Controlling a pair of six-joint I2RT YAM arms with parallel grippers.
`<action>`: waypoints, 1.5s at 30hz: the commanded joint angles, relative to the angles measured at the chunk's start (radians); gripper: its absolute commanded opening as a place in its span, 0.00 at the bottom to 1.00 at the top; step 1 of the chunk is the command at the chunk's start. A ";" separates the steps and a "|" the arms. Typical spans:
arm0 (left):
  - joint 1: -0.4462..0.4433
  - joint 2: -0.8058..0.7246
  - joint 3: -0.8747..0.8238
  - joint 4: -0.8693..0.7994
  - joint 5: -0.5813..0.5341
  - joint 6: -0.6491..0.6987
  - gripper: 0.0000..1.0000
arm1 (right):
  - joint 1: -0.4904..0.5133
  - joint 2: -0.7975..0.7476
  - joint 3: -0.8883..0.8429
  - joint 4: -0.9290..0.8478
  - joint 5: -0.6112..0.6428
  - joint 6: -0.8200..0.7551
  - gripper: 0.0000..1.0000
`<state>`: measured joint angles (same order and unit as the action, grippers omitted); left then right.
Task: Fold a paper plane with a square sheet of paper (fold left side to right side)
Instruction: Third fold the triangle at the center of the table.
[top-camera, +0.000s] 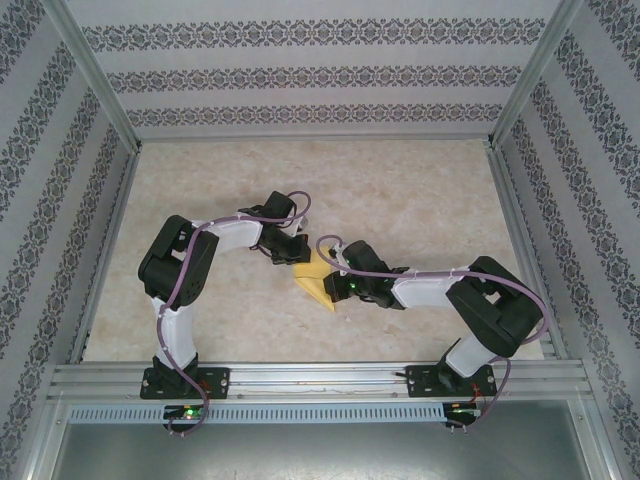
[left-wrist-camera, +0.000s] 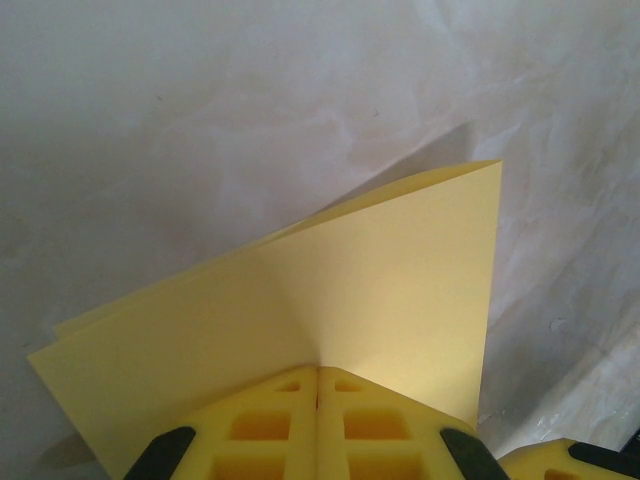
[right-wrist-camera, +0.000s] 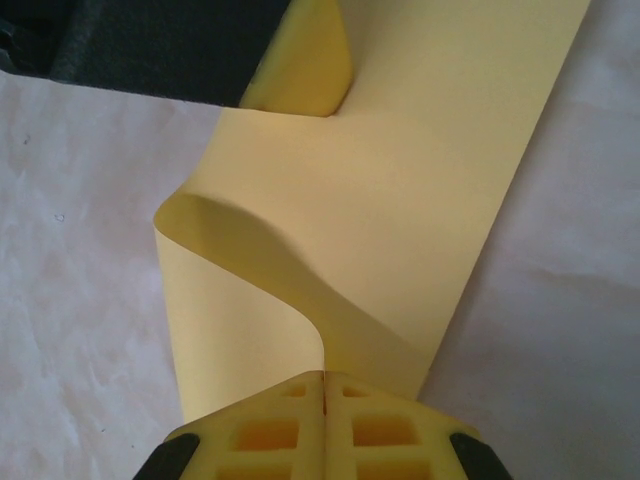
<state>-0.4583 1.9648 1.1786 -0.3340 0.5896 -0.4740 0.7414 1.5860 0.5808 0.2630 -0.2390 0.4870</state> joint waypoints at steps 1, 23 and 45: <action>-0.017 0.034 -0.019 -0.068 -0.079 0.016 0.05 | -0.011 0.017 0.018 -0.008 0.019 -0.022 0.00; -0.017 0.001 -0.001 -0.062 -0.088 0.010 0.09 | -0.006 0.068 -0.001 -0.024 0.012 -0.021 0.00; 0.016 -0.444 -0.376 0.261 0.082 -0.099 0.04 | 0.003 0.080 -0.033 -0.013 0.001 -0.019 0.00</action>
<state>-0.4496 1.5589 0.8631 -0.1986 0.5838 -0.5175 0.7418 1.6291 0.5781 0.3035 -0.2298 0.4755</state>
